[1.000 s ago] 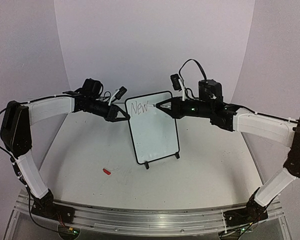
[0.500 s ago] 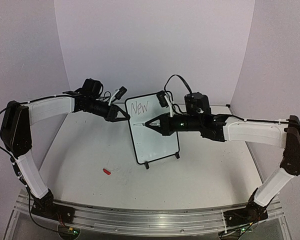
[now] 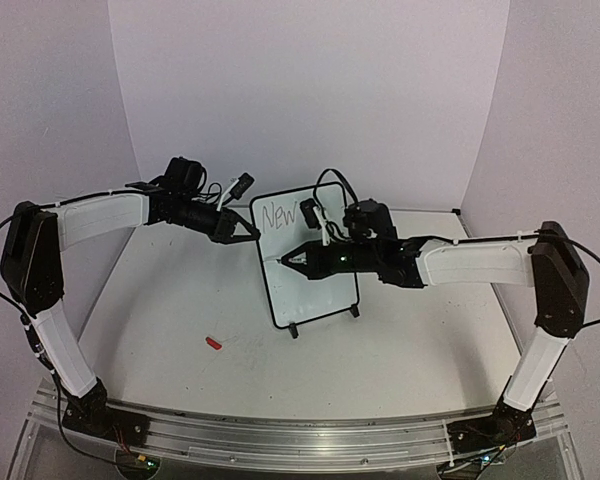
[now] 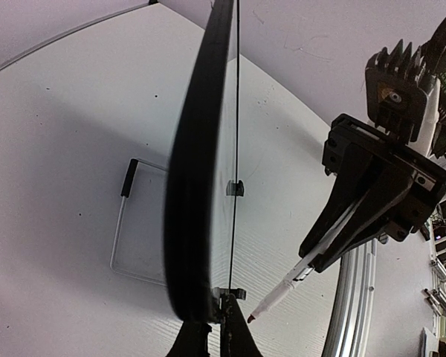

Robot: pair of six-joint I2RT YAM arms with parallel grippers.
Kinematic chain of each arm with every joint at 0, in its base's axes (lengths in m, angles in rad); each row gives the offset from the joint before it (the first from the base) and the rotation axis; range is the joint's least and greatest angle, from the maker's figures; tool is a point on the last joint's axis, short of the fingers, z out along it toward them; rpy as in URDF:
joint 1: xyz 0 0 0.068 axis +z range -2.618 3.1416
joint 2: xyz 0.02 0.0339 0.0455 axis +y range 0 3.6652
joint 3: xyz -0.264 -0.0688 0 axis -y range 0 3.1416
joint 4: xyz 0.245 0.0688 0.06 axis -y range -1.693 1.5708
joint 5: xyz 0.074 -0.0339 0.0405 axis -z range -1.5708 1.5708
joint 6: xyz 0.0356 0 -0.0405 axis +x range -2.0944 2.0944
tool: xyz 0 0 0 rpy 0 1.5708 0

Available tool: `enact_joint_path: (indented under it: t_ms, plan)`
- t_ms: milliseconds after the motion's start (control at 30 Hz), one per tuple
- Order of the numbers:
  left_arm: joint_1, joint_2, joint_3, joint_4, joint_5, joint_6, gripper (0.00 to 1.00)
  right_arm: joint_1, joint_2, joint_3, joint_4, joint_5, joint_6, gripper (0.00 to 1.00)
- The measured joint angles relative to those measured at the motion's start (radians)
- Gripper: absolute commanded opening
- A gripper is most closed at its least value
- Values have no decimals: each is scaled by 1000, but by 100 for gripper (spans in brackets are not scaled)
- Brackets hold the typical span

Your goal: Write a sentence on the whiteboard

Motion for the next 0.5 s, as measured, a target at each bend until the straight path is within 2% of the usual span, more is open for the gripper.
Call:
enact_joint_path:
  t_ms: [500]
  plan:
    - [0, 0, 0, 0, 0, 0, 0, -12, 0, 40, 27, 68, 2, 0]
